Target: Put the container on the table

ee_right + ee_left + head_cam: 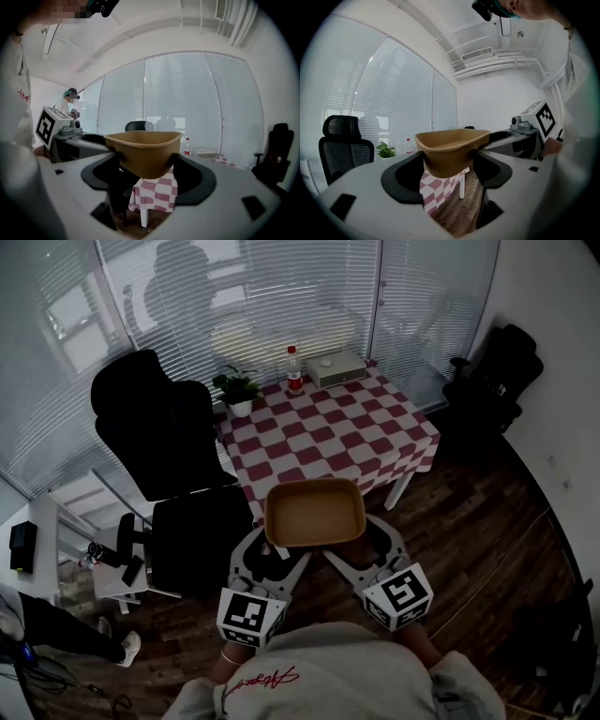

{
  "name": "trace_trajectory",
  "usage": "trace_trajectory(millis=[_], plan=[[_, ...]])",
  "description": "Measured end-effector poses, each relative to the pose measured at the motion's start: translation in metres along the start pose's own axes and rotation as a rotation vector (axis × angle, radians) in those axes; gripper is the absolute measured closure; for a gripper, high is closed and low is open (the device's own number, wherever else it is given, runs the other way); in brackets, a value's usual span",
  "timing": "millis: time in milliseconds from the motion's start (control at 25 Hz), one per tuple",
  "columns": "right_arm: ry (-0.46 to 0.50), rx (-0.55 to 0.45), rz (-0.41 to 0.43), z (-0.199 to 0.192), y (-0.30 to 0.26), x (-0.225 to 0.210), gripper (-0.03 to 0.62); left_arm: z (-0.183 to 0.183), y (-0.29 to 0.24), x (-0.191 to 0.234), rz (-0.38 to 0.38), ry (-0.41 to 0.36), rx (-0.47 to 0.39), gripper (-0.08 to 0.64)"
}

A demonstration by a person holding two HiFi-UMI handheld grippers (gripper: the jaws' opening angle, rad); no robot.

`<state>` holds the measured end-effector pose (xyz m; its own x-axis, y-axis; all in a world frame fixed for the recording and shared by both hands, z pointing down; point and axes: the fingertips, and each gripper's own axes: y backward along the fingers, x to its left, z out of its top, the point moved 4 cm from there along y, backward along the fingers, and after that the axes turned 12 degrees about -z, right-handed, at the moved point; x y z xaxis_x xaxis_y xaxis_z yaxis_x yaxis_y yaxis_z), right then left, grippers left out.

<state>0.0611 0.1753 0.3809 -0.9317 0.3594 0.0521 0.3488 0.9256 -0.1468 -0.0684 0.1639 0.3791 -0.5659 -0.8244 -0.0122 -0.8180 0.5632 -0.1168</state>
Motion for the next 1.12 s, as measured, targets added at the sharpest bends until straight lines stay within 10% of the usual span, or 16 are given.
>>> trace_trajectory(millis=[1120], plan=[[-0.019, 0.005, 0.017, -0.001, -0.0003, 0.0005, 0.241, -0.0017, 0.0022, -0.0017, 0.017, 0.005, 0.018, 0.227]])
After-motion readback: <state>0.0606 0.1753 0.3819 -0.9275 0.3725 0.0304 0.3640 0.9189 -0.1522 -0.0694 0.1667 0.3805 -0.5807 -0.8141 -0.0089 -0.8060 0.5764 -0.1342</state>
